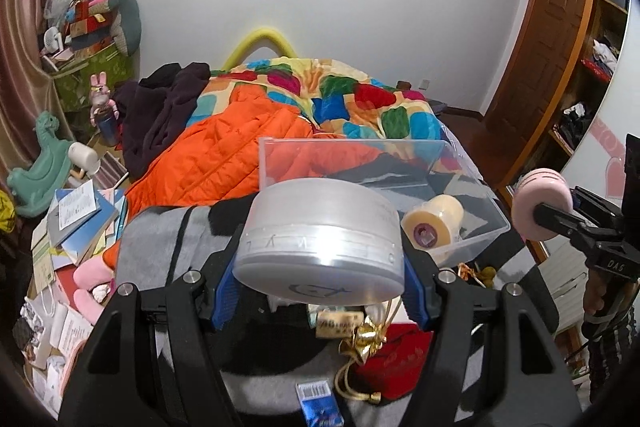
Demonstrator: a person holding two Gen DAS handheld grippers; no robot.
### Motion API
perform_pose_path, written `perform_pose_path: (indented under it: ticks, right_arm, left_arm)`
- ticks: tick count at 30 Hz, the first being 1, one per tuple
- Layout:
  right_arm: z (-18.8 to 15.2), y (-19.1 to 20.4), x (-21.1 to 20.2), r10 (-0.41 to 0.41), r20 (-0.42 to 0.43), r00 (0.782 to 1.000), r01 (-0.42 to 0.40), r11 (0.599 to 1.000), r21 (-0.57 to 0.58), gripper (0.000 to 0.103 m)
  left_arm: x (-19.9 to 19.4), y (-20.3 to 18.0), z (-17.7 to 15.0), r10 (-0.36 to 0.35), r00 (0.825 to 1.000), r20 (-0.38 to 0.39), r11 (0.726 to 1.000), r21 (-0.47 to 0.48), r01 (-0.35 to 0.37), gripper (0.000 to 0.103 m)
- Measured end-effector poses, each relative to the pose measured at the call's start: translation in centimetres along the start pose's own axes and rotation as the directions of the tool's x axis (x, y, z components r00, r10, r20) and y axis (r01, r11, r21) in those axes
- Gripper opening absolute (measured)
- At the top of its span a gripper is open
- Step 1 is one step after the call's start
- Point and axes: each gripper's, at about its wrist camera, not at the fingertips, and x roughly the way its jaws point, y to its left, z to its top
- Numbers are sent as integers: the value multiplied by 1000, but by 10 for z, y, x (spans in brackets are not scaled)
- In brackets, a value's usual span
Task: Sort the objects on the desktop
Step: 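Lower the white container into the box with left tool while right drops the pink fan in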
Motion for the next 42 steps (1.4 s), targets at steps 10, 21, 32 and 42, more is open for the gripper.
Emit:
perform_pose_path:
  ticks: [10,21,32,42]
  right_arm:
    - [1,-16,31,-13,-52,999,14,1000,25,55]
    - [3,-15,46,-34,-69,997,34,999,-5,55]
    - [1,-7,61,-84,-89,992,79,995,-63,55]
    - [-4,10,65,-168,-80,983,153,974,-165,55]
  left_arm:
    - [39,8,9,-14,999,-51,1000,-20,13,66]
    - [67,-6,8,3,996,-89,999,42,1,66]
    - [96,-23,0,30,988,-148,994,110,-14,66]
    - [105,-29,0,25,986,-165,994,107,-7,66]
